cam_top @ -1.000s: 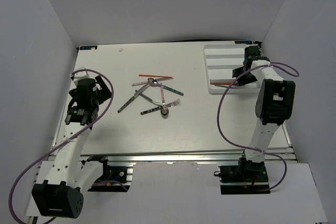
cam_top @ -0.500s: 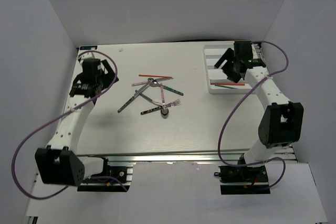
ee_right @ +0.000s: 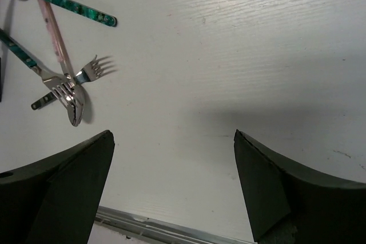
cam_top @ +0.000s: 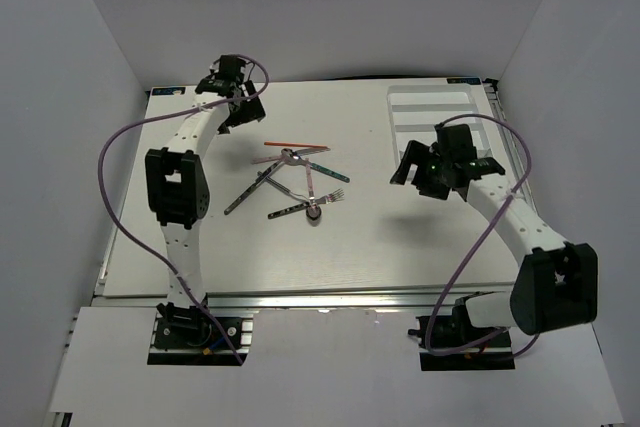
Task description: Sort the eating utensils into containers
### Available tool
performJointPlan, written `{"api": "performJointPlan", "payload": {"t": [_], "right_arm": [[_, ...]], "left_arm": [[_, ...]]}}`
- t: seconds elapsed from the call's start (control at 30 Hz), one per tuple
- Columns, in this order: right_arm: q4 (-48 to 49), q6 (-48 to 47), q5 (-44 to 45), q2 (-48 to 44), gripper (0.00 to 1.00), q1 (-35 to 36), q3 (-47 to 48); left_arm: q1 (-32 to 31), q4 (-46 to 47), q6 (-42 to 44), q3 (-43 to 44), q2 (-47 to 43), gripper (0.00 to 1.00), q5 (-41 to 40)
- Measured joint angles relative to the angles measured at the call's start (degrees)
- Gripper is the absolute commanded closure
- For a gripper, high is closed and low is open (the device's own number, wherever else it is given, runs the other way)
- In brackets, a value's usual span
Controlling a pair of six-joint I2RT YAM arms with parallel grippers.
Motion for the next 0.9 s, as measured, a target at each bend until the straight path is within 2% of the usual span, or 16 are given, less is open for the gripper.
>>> {"api": "performJointPlan", "payload": {"t": [0.07, 0.2, 0.3, 0.37, 0.4, 0.5, 0.67, 0.87, 0.9], "right_arm": [[0.46, -0.22, 0.26, -3.08, 0.11, 0.07, -1.33], [1.40, -0.11, 0.72, -7.06, 0.11, 0.07, -3.72], [1.66, 0.20, 0.66, -8.00, 0.11, 0.07, -4.50], [2.08, 0.44, 0.61, -9.01, 0.11, 0.07, -5.51], [2.14, 0.63, 0.66, -9.81, 0.11, 0.07, -6.27], [2.71, 1.31, 0.72, -12.55, 0.11, 0.07, -9.05], [2.75, 1.36, 1.29, -15.63, 0.11, 0.07, -10.75], [2.93, 0.85, 1.40, -17.64, 0.11, 0.07, -11.58], [2.95, 0.79, 1.25, -17.92, 0.11, 0.07, -11.85]], "left_arm": [[-0.61, -1.14, -4.68, 1.42, 2.38, 0.02, -2.03], [-4.31, -0.22, -17.42, -3.04, 1.92, 0.06, -7.93], [-8.07, -1.18, -26.49, -2.84, 3.21, 0.17, -12.28], [-10.25, -3.43, -31.32, 0.74, 5.75, 0.30, -15.54], [-11.26, -3.91, -33.20, 2.99, 7.34, 0.34, -16.98], [-13.40, -5.79, -38.51, 8.31, 11.56, 0.33, -21.09], [-13.42, -7.67, -43.69, 8.94, 14.21, 0.33, -25.00], [-12.85, -8.26, -45.35, 11.47, 18.82, 0.36, -26.84], [-12.83, -8.17, -45.38, 11.80, 19.54, 0.40, -27.06]]}}
